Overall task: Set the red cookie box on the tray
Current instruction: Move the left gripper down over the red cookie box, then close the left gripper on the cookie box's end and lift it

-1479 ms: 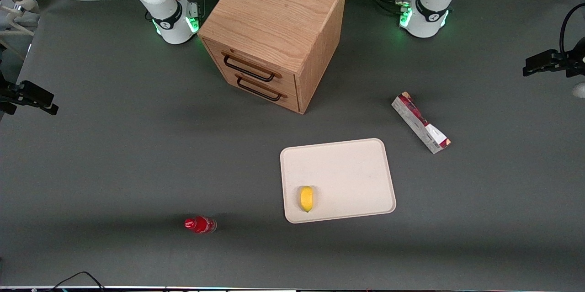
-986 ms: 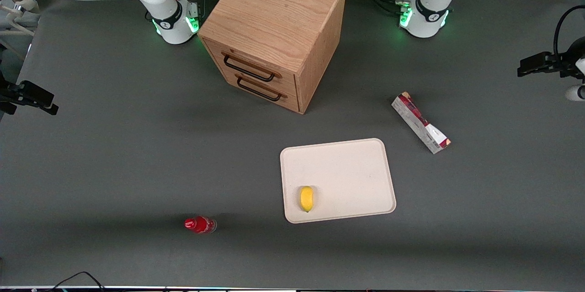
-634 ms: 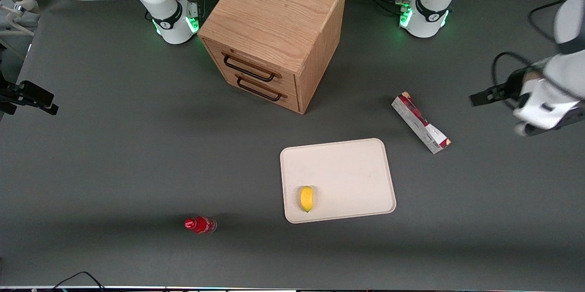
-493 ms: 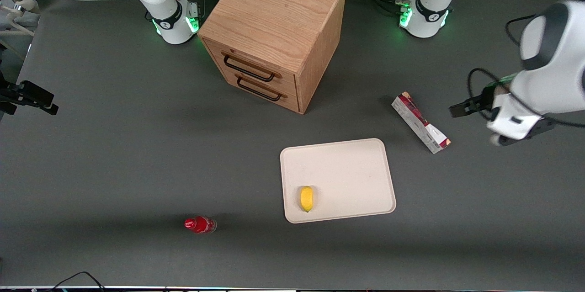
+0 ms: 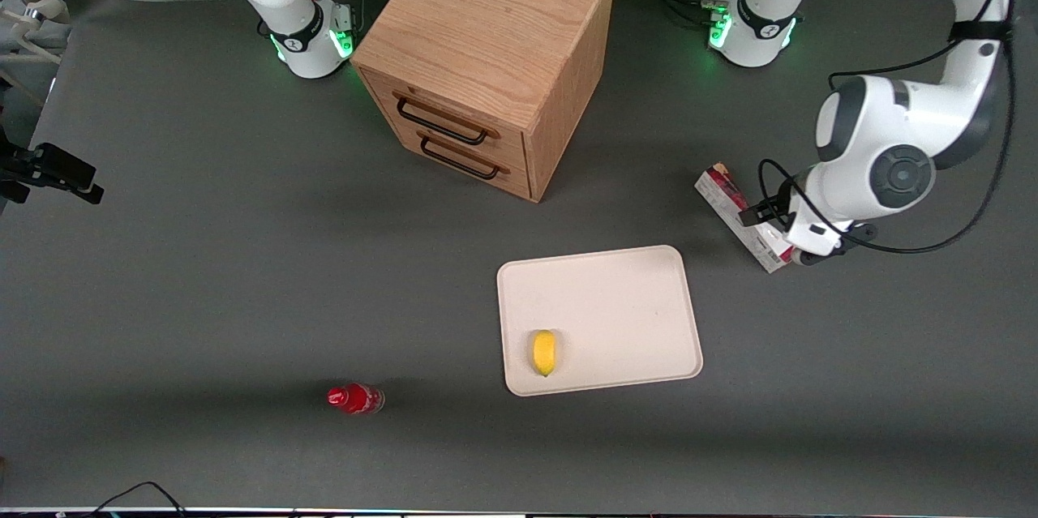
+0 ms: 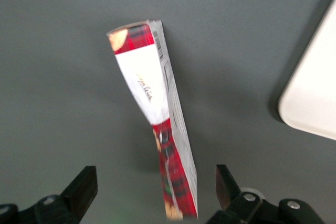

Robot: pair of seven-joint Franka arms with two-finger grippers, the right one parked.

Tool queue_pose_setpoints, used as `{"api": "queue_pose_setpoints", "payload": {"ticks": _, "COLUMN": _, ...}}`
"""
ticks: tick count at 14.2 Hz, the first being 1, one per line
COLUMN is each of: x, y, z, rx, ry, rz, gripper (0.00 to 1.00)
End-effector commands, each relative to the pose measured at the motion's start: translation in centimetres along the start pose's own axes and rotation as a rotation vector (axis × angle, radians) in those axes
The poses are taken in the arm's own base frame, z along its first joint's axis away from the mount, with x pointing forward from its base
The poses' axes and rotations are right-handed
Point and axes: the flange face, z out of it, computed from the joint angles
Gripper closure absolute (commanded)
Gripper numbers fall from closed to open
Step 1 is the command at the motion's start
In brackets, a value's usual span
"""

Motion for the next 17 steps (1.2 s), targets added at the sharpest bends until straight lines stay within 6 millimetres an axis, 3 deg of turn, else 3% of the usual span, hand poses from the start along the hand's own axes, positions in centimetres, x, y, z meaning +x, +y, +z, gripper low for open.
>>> {"api": "queue_pose_setpoints", "payload": {"ticks": 1, "x": -2.2, "y": -1.3, "z": 4.3, "rx": -0.014, "ry": 0.059, "rz": -0.013, "gripper": 0.0}}
{"api": "queue_pose_setpoints", "payload": {"ticks": 2, "x": -2.6, "y": -1.5, "z": 5.8, "rx": -0.016, "ry": 0.079, "rz": -0.002, "gripper": 0.0}}
{"api": "queue_pose_setpoints", "payload": {"ticks": 3, "x": -2.9, "y": -1.7, "z": 7.0, "rx": -0.023, "ry": 0.1, "rz": -0.008, "gripper": 0.17}}
{"api": "queue_pose_setpoints", "payload": {"ticks": 5, "x": -2.8, "y": -1.5, "z": 8.4, "rx": -0.034, "ry": 0.122, "rz": -0.061, "gripper": 0.87}}
{"api": "queue_pose_setpoints", "payload": {"ticks": 6, "x": -2.8, "y": -1.5, "z": 8.8, "rx": -0.024, "ry": 0.125, "rz": -0.071, "gripper": 1.0}}
{"api": "queue_pose_setpoints", "payload": {"ticks": 10, "x": -2.2, "y": -1.1, "z": 7.7, "rx": -0.025, "ry": 0.14, "rz": -0.07, "gripper": 1.0}}
{"api": "queue_pose_setpoints", "payload": {"ticks": 12, "x": -1.2, "y": -0.7, "z": 5.2, "rx": -0.039, "ry": 0.174, "rz": -0.076, "gripper": 1.0}}
{"api": "queue_pose_setpoints", "payload": {"ticks": 14, "x": 0.6, "y": 0.2, "z": 0.5, "rx": -0.011, "ry": 0.161, "rz": -0.081, "gripper": 1.0}}
{"api": "queue_pose_setpoints", "payload": {"ticks": 17, "x": 3.2, "y": 2.1, "z": -8.7, "rx": 0.012, "ry": 0.145, "rz": -0.047, "gripper": 1.0}}
